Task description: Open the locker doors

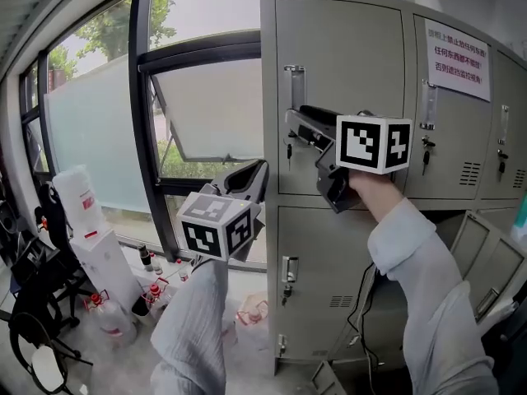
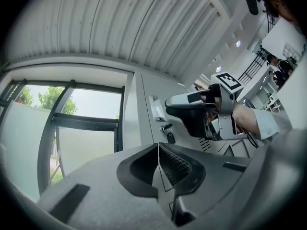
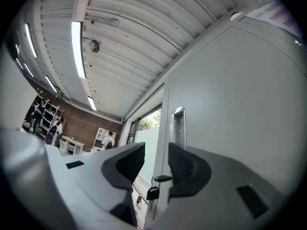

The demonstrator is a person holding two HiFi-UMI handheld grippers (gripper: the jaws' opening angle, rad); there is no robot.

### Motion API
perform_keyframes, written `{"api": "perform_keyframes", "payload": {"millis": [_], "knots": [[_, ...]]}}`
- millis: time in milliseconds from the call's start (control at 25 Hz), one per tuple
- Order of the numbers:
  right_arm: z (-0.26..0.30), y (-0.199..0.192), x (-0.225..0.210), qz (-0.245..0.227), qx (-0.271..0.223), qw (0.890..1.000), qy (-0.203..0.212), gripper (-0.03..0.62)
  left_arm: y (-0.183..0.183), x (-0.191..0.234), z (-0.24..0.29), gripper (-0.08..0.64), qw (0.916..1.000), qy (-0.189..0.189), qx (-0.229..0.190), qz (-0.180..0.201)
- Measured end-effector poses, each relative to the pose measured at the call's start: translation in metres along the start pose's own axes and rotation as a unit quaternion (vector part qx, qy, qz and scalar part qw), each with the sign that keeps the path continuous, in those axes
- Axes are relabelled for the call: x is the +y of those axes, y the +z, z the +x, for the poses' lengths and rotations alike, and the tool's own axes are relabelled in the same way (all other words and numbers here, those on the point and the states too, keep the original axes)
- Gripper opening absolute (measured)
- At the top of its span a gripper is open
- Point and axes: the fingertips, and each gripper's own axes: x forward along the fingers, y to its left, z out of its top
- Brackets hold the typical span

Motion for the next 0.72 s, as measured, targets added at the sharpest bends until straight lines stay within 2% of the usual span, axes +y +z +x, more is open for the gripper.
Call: {"api": "perform_keyframes", "payload": {"millis": [160, 320, 480, 720], "knots": [[0.02, 0.007, -0.005, -0.019, 0.021, 0.999, -0.029, 0.154, 0.02, 0.016, 0.011, 0.012, 1.0, 0.0, -0.003, 0.001], [0.03, 0.008, -0.013, -0.002, 0.031, 0.998, -0.062, 0.167, 0.033, 0.029, 0.011, 0.012, 1.0, 0.004, -0.004, 0.004], [0.037, 0.004, -0.015, -0.008, 0.046, 0.994, -0.096, 0.167, 0.031, 0.034, 0.001, 0.012, 1.0, 0.004, -0.001, 0.004], [0.046, 0.005, -0.016, 0.017, 0.053, 0.99, -0.128, 0.168, 0.027, 0.042, -0.018, 0.012, 1.0, 0.005, 0.0, -0.003]]}}
